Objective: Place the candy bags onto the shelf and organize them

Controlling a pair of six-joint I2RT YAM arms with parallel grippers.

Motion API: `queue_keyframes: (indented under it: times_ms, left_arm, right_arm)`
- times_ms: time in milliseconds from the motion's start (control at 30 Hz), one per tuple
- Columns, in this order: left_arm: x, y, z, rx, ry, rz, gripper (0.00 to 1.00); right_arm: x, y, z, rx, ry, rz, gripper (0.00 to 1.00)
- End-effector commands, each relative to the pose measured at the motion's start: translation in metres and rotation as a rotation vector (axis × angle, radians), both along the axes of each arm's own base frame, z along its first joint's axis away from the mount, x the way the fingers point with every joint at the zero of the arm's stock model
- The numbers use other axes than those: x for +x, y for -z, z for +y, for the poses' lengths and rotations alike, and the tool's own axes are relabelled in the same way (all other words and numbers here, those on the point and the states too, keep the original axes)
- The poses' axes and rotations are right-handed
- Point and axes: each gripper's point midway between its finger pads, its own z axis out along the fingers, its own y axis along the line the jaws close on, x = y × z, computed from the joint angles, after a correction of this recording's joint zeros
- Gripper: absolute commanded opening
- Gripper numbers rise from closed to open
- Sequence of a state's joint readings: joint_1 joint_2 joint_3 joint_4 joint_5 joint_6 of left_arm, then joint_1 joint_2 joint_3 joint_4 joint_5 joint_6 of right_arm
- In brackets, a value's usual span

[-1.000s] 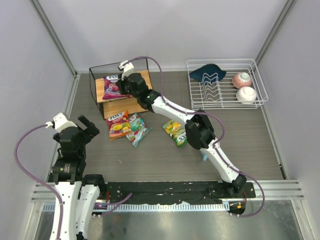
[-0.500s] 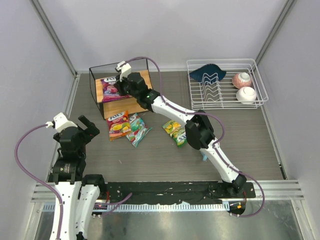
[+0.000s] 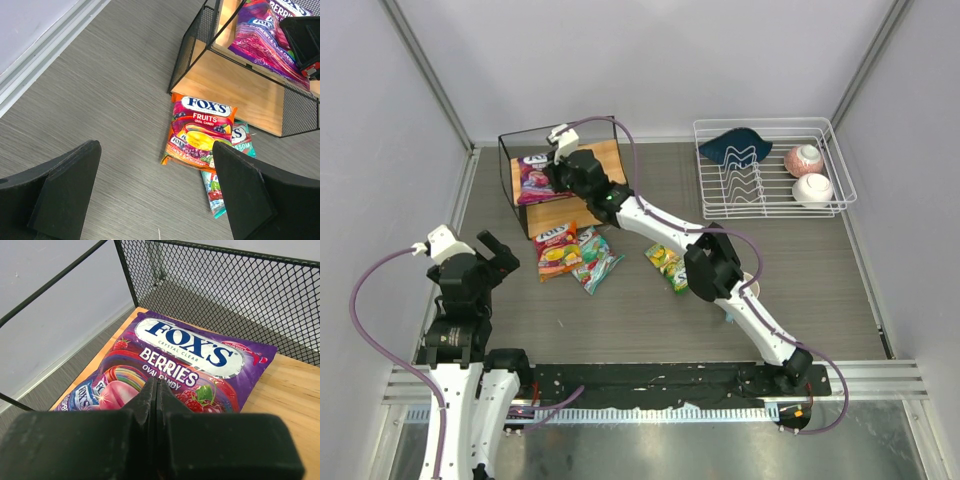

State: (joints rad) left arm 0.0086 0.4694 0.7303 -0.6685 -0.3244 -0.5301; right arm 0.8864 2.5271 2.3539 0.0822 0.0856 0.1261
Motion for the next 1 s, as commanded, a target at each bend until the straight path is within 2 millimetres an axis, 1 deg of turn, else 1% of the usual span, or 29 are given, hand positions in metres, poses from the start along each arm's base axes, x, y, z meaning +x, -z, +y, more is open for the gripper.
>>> queue_keyframes:
  times_ms: [0,33,67,100,133,167,200,233,267,300,333,400,433,500,533,600,633,667,700,733,767,800,833,900,933,967]
  left_arm:
    - [0.007,-0.006,-0.002,0.010,0.019,-0.034,0.99]
    - [0.007,-0.006,-0.002,0.010,0.019,-0.032,1.00]
    - [0.007,-0.007,-0.002,0.010,0.019,-0.034,1.00]
    - [0.007,-0.006,-0.002,0.012,0.020,-0.032,1.00]
    - [0.007,-0.006,-0.002,0.012,0.020,-0.032,1.00]
    - [0.007,-0.006,-0.001,0.012,0.018,-0.033,1.00]
    - [0.007,-0.007,-0.001,0.012,0.018,-0.035,1.00]
    - [0.007,-0.006,-0.001,0.012,0.016,-0.034,1.00]
    - [0.007,-0.007,-0.001,0.013,0.017,-0.035,1.00]
    - [0.007,-0.006,-0.001,0.013,0.017,-0.033,1.00]
    - [0.006,-0.007,-0.001,0.013,0.016,-0.035,1.00]
    - [0.006,-0.007,0.000,0.015,0.013,-0.035,1.00]
    - [0.006,-0.006,0.000,0.016,0.010,-0.032,1.00]
    - [0.006,-0.006,0.000,0.015,0.011,-0.030,1.00]
    - [0.007,-0.006,0.000,0.015,0.011,-0.033,1.00]
    - [0.006,-0.006,-0.001,0.013,0.016,-0.032,1.00]
    - [0.006,-0.007,-0.001,0.013,0.016,-0.035,1.00]
    - [0.006,-0.006,-0.001,0.013,0.017,-0.030,1.00]
    - [0.006,-0.006,-0.001,0.013,0.017,-0.030,1.00]
    - [0.006,-0.006,-0.001,0.013,0.017,-0.030,1.00]
    - [0.006,-0.006,-0.001,0.013,0.018,-0.030,1.00]
    - [0.007,-0.005,-0.002,0.011,0.023,-0.030,1.00]
    - [0.007,-0.005,-0.003,0.009,0.025,-0.029,1.00]
    - [0.008,-0.005,-0.003,0.008,0.030,-0.027,1.00]
    - [0.008,-0.005,-0.004,0.007,0.031,-0.029,1.00]
    - [0.008,-0.005,-0.003,0.008,0.030,-0.029,1.00]
  right_arm:
    - [-0.003,0.036,0.002,-0.060,0.013,0.056,0.05]
    - [-0.004,0.037,0.002,-0.062,0.012,0.058,0.05]
    - [-0.004,0.021,0.001,-0.036,0.013,0.039,0.05]
    - [-0.005,0.015,0.000,-0.023,0.006,0.032,0.06]
    - [-0.009,0.015,-0.001,-0.019,-0.001,0.037,0.06]
    - [-0.009,-0.001,-0.002,0.013,-0.003,0.016,0.06]
    - [-0.015,-0.025,-0.004,0.050,-0.013,-0.003,0.07]
    - [-0.018,-0.041,-0.006,0.072,-0.020,-0.020,0.07]
    - [-0.021,-0.051,-0.006,0.092,-0.026,-0.036,0.08]
    - [-0.028,-0.079,-0.009,0.128,-0.051,-0.062,0.09]
    - [-0.032,-0.089,-0.011,0.144,-0.062,-0.070,0.13]
    - [-0.042,-0.121,-0.014,0.191,-0.087,-0.113,0.16]
    - [-0.055,-0.147,-0.018,0.219,-0.131,-0.145,0.18]
    - [-0.069,-0.162,-0.021,0.231,-0.145,-0.164,0.21]
    - [-0.076,-0.173,-0.030,0.232,-0.143,-0.174,0.22]
    - [-0.090,-0.175,-0.035,0.222,-0.143,-0.171,0.26]
    - [-0.097,-0.154,-0.039,0.182,-0.143,-0.138,0.28]
    - [-0.109,-0.170,-0.050,0.196,-0.149,-0.153,0.30]
    - [-0.114,-0.169,-0.059,0.193,-0.120,-0.147,0.34]
    - [-0.124,-0.134,-0.061,0.141,-0.119,-0.098,0.35]
    - [-0.134,-0.150,-0.075,0.179,-0.098,-0.105,0.37]
    - [-0.143,-0.142,-0.079,0.177,-0.101,-0.087,0.39]
    - [-0.154,-0.103,-0.082,0.127,-0.109,-0.030,0.41]
    - [-0.168,-0.097,-0.092,0.145,-0.096,0.005,0.42]
    - [-0.173,-0.086,-0.094,0.136,-0.096,0.028,0.46]
    - [-0.181,-0.061,-0.095,0.099,-0.097,0.067,0.48]
